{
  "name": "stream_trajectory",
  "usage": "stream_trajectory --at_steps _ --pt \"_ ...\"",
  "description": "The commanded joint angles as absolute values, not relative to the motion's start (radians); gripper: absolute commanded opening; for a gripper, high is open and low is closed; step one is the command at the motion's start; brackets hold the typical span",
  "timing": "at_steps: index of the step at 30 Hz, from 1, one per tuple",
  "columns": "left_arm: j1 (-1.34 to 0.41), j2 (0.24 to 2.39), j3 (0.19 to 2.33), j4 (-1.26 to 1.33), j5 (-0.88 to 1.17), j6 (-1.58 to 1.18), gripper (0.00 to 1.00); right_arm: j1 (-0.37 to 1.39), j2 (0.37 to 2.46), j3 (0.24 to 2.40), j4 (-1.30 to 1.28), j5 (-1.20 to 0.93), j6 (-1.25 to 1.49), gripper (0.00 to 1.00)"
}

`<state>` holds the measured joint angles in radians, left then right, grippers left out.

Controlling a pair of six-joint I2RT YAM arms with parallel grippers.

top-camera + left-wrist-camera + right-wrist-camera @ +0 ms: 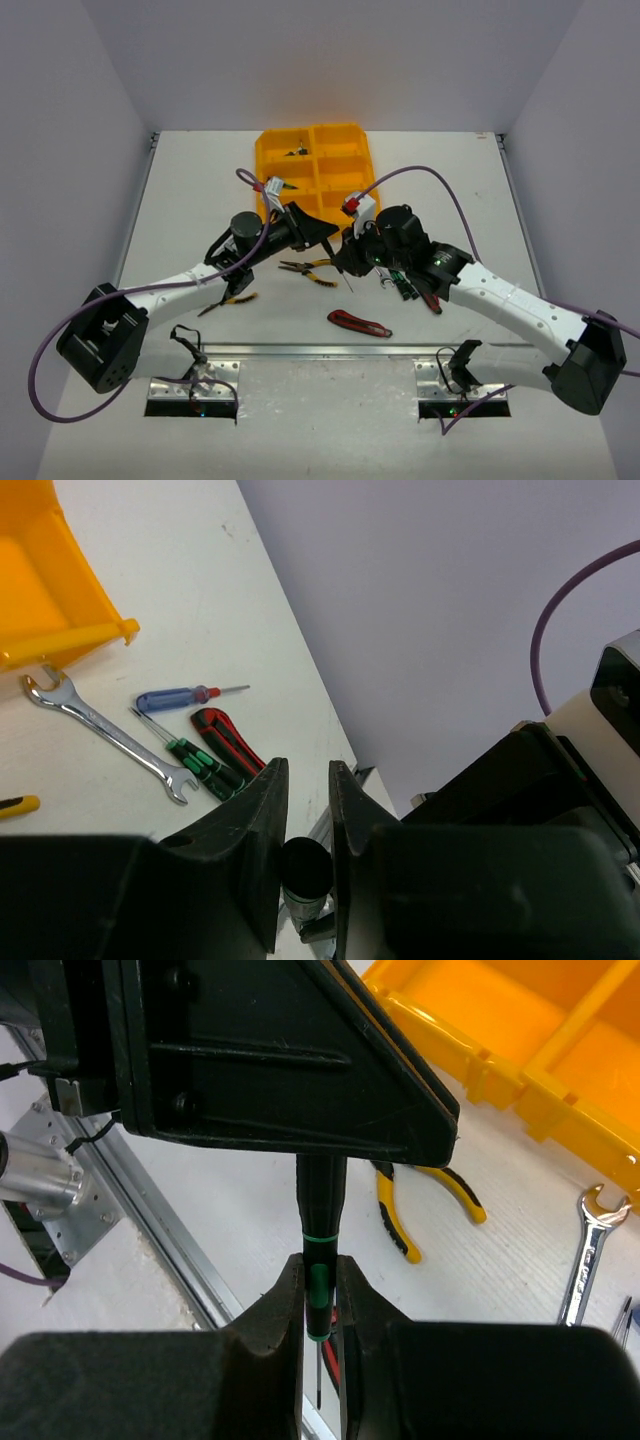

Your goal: Sort the tools into containers

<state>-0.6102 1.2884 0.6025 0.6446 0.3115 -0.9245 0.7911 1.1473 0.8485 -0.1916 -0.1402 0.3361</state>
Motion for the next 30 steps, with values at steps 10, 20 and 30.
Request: stream_trajectory --at_steps 10,20,30 --pt "-0.471 1.293 0.876 0.222 -0.094 -0.825 0.00 0.771 1.186 0.972 -0.308 0.181 0.427 0.91" --pt "-0.251 1.619 1.207 0.196 -0.459 -0.835 0.00 0.750 1.038 0.922 -0.484 0.373 0.466 0.99" --pt "-0.243 1.966 1.390 0.229 -0.417 -0.895 0.03 0.710 0.971 0.840 -0.668 0.431 0.517 0.99"
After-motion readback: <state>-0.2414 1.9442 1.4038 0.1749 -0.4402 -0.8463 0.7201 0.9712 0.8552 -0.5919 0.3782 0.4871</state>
